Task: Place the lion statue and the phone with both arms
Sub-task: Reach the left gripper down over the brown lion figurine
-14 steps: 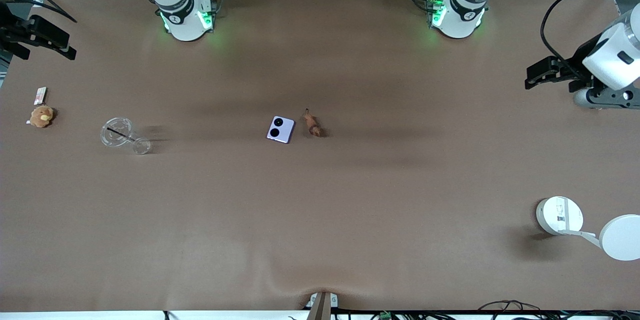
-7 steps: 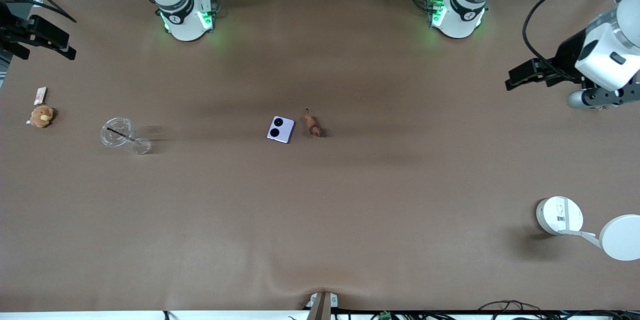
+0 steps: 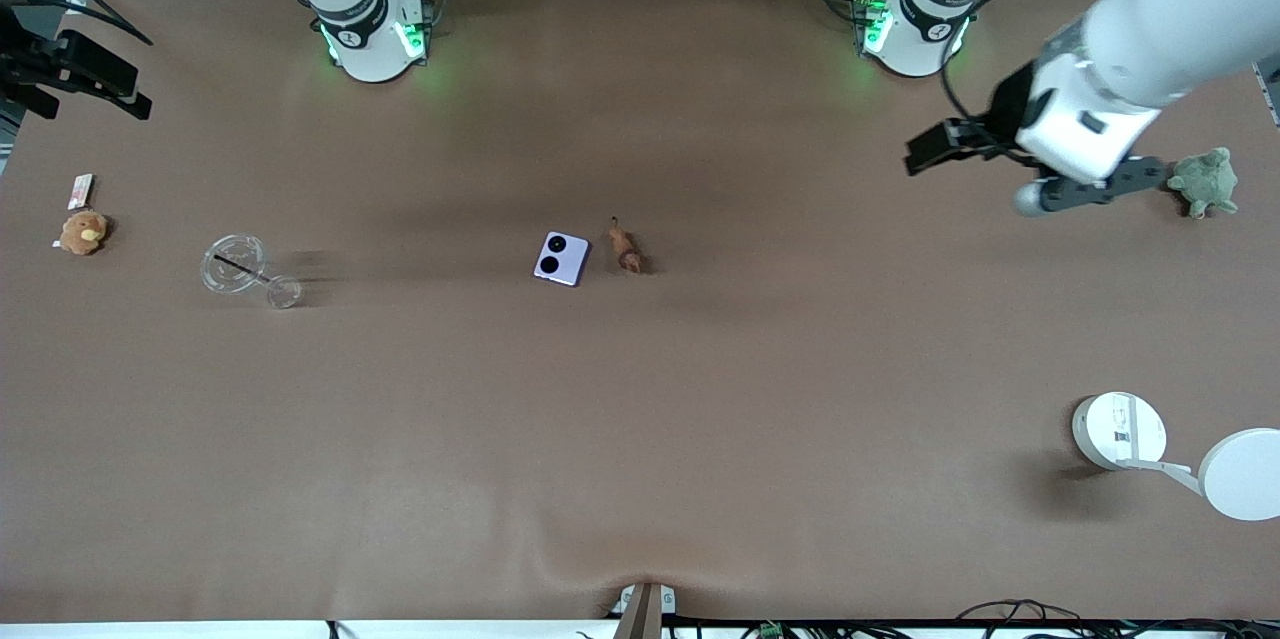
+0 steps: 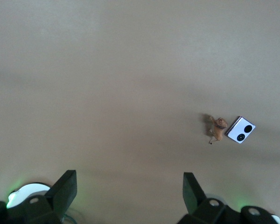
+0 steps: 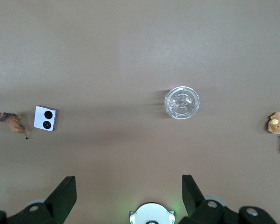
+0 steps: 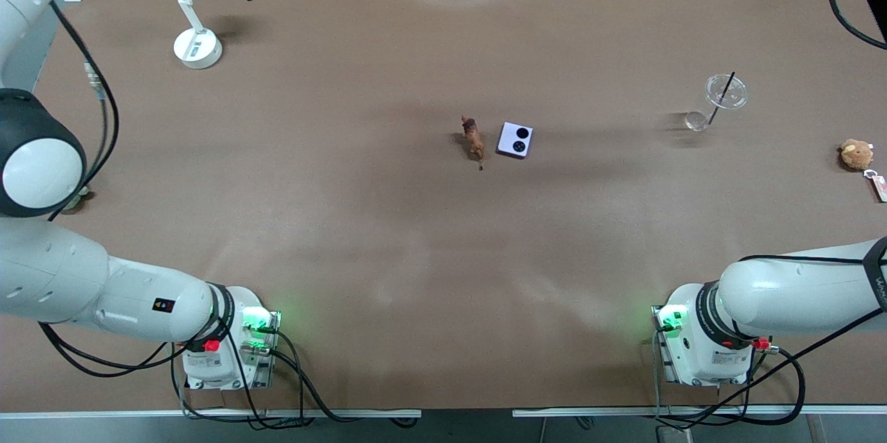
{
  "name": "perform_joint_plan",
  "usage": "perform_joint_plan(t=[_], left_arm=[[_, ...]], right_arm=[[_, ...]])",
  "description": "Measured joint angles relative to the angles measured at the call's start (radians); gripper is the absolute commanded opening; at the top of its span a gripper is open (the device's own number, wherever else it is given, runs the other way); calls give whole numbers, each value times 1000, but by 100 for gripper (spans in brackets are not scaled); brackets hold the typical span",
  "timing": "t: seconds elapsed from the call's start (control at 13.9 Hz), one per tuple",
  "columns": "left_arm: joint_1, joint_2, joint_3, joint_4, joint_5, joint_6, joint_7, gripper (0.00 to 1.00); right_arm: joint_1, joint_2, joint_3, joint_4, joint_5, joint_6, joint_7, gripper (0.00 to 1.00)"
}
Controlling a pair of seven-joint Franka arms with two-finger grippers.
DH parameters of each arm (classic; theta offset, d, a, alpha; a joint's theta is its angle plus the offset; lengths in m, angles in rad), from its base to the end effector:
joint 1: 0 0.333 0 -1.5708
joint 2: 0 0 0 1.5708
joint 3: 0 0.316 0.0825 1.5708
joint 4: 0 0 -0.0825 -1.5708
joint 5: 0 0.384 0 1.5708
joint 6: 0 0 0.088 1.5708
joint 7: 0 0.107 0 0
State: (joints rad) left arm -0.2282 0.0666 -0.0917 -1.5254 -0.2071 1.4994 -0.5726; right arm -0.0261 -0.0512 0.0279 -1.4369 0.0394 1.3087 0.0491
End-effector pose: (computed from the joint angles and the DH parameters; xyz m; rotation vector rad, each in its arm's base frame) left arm 0.5312 -0.1986 0.6052 2.9549 0.3674 -0.2617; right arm 0.5080 0.0064 0.6912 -3.1036 0.0600 0.1210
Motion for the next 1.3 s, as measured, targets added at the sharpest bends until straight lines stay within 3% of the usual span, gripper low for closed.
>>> perform_joint_plan(t=[0.36,1.08,1.3], left_arm=[[-82,32,-12,0,-1,12,-55,100],[-345,251,-22,0,0,250,-382,100],[-441,338,-24,-1,96,296,-476,100]], right_arm=[[0,0,0,0,0,0,0,100],[0,0,0,0,0,0,0,100],[0,0,0,-1,0,0,0,100]])
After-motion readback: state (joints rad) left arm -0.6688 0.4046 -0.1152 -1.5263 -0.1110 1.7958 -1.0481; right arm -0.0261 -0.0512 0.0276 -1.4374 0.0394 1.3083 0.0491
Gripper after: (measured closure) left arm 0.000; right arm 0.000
